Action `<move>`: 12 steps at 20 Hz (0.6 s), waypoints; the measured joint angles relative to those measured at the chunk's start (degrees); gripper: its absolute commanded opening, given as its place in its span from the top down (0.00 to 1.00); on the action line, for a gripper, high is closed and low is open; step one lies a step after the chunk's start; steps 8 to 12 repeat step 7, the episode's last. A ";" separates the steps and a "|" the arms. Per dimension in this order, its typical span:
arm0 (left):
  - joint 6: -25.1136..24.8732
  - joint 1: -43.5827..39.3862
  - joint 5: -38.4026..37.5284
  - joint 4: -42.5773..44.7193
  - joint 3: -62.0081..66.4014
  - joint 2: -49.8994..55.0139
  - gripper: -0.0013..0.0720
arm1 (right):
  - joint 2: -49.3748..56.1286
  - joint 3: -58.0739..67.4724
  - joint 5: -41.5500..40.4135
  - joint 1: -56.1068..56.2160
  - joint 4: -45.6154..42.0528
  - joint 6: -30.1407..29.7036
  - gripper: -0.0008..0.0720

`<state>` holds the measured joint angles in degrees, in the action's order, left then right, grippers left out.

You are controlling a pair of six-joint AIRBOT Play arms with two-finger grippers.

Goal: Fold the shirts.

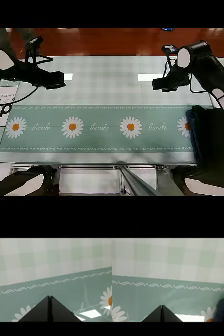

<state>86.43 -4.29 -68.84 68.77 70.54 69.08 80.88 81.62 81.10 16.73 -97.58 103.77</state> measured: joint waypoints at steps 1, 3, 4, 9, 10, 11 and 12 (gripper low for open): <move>0.04 0.00 -0.09 0.09 -0.04 0.09 0.95 | 0.02 0.00 0.09 0.02 -0.13 0.00 0.96; 0.17 0.00 -0.13 0.15 -0.07 0.11 0.95 | 0.13 0.00 0.17 0.07 -0.31 0.02 0.96; 0.20 0.00 -0.13 0.20 -0.07 0.15 0.95 | 0.13 0.00 0.22 0.11 -0.39 0.02 0.96; 0.20 0.00 -0.17 0.24 -0.07 0.15 0.95 | 0.17 0.00 0.28 0.11 -0.50 0.02 0.96; 0.20 0.00 -0.17 0.24 -0.07 0.15 0.95 | 0.17 0.00 0.28 0.11 -0.50 0.02 0.96; 0.20 0.00 -0.17 0.24 -0.07 0.15 0.95 | 0.17 0.00 0.28 0.11 -0.50 0.02 0.96; 0.20 0.00 -0.17 0.24 -0.07 0.15 0.95 | 0.17 0.00 0.28 0.11 -0.50 0.02 0.96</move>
